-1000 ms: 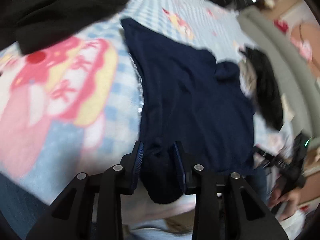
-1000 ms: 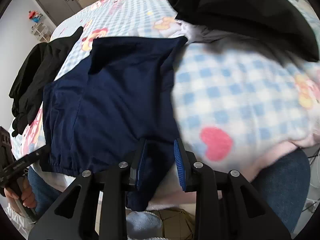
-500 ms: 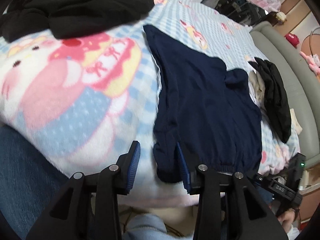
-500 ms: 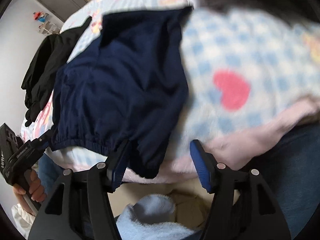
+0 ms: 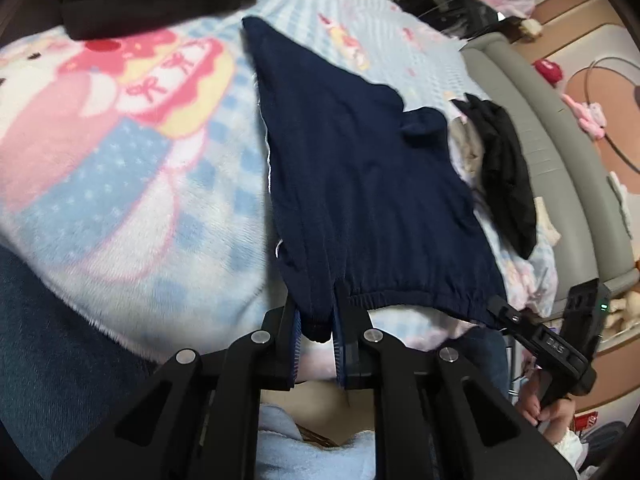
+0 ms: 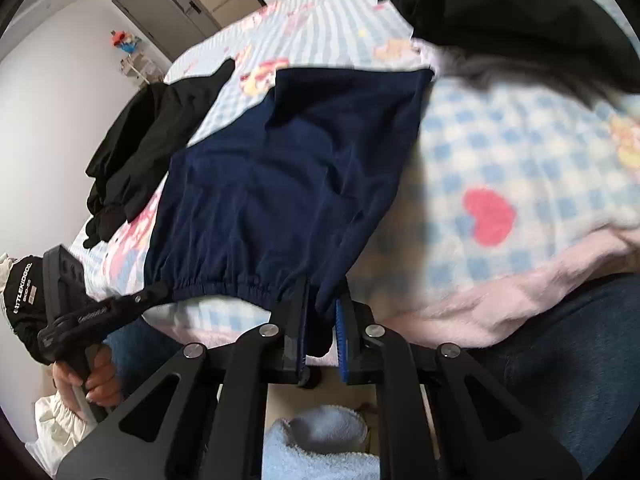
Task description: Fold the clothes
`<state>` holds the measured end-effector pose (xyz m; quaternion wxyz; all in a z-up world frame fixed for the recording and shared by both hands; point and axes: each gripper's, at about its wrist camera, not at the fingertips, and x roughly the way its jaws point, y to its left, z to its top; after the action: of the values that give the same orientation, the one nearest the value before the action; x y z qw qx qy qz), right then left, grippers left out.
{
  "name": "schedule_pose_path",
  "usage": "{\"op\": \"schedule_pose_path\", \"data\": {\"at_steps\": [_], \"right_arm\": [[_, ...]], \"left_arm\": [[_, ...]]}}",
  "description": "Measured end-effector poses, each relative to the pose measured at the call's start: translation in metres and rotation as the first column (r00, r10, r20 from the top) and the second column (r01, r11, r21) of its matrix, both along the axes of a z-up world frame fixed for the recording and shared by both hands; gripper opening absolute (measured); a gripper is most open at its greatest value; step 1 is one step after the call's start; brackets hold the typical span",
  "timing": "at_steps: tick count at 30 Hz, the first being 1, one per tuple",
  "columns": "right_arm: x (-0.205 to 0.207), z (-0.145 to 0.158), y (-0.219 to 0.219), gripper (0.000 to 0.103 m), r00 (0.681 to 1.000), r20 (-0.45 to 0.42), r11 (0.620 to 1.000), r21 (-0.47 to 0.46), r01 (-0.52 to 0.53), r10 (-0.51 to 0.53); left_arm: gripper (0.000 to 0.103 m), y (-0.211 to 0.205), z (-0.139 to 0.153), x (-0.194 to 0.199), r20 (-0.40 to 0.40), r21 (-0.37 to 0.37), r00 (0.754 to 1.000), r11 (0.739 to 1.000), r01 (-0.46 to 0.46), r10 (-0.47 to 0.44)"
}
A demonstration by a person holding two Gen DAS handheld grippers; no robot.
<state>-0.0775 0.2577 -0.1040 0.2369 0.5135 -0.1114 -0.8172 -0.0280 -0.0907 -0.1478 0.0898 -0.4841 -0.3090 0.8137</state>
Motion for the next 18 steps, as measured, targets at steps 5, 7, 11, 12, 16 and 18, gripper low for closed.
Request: {"op": "schedule_pose_path", "data": {"at_steps": [5, 7, 11, 12, 16, 18], "right_arm": [[-0.001, -0.002, -0.002, 0.009, 1.000, 0.024, 1.000, -0.025, 0.005, -0.004], [-0.003, -0.007, -0.011, 0.009, 0.999, 0.036, 1.000, -0.018, 0.000, 0.000], [-0.012, -0.045, -0.019, 0.012, 0.986, 0.162, 0.999, 0.051, 0.017, -0.025], [-0.012, -0.053, -0.017, 0.012, 0.982, 0.188, 0.999, 0.048, 0.023, -0.032], [-0.014, -0.035, -0.004, 0.017, 0.990, 0.134, 0.999, -0.016, 0.051, -0.048], [-0.021, -0.027, -0.003, 0.026, 0.996, 0.076, 0.998, -0.013, 0.054, -0.053]], "left_arm": [[0.015, -0.001, 0.009, 0.010, -0.008, -0.002, 1.000, 1.000, 0.007, -0.007], [0.026, -0.004, 0.002, 0.009, 0.046, -0.044, 0.999, 0.999, -0.018, 0.020], [0.038, -0.014, -0.016, 0.010, 0.118, -0.030, 0.991, 0.998, -0.062, 0.066], [0.038, -0.015, -0.011, 0.013, 0.101, -0.032, 0.992, 0.997, -0.069, 0.072], [0.038, -0.010, 0.021, 0.012, 0.009, -0.126, 0.998, 0.990, -0.062, 0.064], [0.049, 0.000, 0.037, 0.000, -0.018, -0.124, 0.999, 0.991, 0.041, -0.043]]}}
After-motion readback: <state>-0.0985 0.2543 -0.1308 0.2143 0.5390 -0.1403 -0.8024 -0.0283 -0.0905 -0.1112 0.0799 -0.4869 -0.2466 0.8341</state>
